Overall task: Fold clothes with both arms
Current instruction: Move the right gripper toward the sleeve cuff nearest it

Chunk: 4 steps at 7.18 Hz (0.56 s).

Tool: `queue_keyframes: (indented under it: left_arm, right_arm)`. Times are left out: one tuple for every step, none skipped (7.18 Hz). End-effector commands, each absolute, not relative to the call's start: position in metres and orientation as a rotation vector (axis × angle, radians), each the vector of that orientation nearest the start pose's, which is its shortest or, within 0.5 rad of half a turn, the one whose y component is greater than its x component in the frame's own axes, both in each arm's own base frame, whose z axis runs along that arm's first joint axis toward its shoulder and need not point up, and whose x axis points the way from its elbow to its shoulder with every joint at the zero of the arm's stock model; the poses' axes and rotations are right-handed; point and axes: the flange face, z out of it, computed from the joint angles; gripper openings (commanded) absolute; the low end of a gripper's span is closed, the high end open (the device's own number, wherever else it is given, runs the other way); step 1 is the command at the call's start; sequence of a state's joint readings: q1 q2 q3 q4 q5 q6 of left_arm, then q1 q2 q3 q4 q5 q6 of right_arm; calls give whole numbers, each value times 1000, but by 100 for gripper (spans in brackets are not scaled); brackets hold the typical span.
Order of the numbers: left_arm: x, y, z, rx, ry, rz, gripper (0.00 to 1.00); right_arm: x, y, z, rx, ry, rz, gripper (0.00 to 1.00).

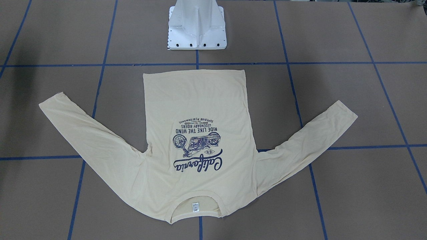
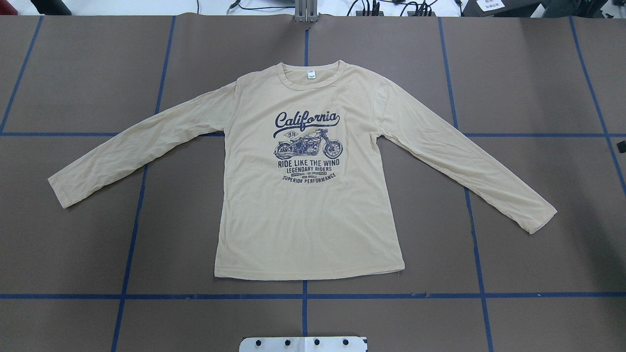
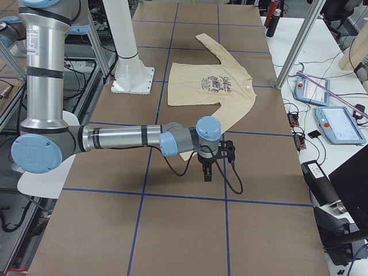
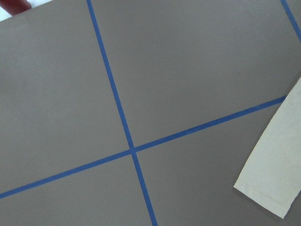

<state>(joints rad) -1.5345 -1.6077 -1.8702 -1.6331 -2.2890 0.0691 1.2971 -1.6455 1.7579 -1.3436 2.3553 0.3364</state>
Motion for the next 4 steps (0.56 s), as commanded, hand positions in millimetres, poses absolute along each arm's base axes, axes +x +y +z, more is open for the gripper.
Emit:
queue_keyframes:
  left_arm:
    - [-48,-513,470,418,715,192,100]
    - [-48,-513,468,422,718,194,100]
    - [-48,-513,472,412,719,189,100]
    - [-45,-511,476,390,756,185,100]
  right_arm:
    - [-151,-449,547,158,-846,-119,100]
    - [-155,-427,560,194,-874,-168,100]
    - [-162,-405,574,193,-878,-207,100]
    - [-176,-397,584,168,-869,-235,100]
